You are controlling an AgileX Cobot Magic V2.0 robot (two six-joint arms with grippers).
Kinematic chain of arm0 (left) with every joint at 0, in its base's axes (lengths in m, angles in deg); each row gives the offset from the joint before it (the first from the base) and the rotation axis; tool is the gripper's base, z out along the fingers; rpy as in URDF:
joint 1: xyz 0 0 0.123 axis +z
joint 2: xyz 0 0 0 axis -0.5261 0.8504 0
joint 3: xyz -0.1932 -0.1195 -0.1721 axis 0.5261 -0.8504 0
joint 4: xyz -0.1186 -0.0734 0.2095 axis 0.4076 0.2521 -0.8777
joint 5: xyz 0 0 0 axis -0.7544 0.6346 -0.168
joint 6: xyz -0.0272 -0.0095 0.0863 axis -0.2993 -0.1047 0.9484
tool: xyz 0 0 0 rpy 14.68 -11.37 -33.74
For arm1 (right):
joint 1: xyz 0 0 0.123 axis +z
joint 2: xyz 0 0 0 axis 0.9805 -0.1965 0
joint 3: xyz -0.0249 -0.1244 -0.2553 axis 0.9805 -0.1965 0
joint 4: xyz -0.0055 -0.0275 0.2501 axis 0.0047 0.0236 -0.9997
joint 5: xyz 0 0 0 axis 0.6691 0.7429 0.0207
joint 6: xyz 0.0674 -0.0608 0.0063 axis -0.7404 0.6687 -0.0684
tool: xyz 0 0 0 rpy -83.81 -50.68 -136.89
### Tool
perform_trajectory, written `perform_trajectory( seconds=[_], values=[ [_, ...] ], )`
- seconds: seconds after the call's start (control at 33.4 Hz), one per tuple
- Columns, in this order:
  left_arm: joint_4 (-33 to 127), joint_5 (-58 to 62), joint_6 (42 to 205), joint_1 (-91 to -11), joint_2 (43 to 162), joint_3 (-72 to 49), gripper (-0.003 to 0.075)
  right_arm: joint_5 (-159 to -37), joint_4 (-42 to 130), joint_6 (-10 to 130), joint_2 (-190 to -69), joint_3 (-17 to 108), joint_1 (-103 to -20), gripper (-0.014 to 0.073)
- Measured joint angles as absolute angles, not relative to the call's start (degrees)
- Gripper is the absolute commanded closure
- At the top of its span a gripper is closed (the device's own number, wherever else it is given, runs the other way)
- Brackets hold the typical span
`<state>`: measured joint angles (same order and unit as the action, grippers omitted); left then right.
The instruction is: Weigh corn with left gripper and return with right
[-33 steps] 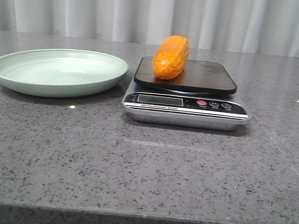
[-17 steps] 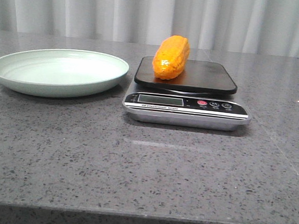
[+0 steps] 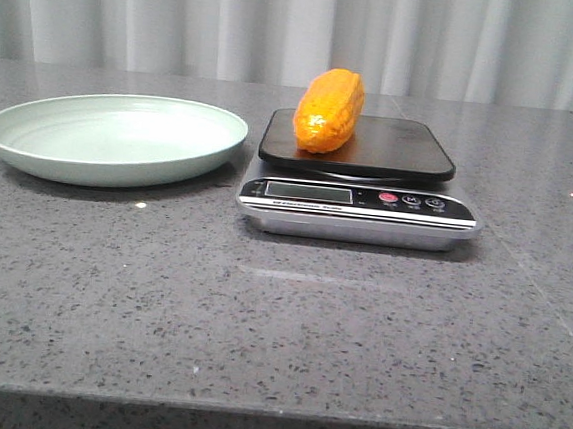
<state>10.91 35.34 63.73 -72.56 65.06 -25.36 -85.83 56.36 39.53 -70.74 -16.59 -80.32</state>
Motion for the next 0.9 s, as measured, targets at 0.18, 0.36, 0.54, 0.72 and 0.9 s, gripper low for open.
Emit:
perform_trajectory(
  seconds=[0.18,0.36,0.54,0.72,0.9],
  values=[
    [11.0,30.9,63.9,-72.6,51.8,-34.4,0.0588,-85.8,56.4,39.5,-70.7,-16.6,-80.3,0.0445],
    [11.0,29.4,66.1,-72.6,44.6,-38.9,0.0587,-85.8,56.4,39.5,-70.7,-16.6,-80.3,0.0445],
    [10.9,29.4,66.8,-72.6,44.6,-40.6,0.0588,-85.8,56.4,39.5,-70.7,-16.6,-80.3,0.0445],
    [10.8,29.4,66.8,-72.6,44.6,-42.3,0.0588,-85.8,56.4,39.5,-70.7,-16.6,-80.3,0.0445],
    [10.8,29.4,66.8,-72.6,44.6,-43.0,0.0588,-79.6,56.9,40.7,-70.7,-16.7,-80.4,0.0445]
  ],
)
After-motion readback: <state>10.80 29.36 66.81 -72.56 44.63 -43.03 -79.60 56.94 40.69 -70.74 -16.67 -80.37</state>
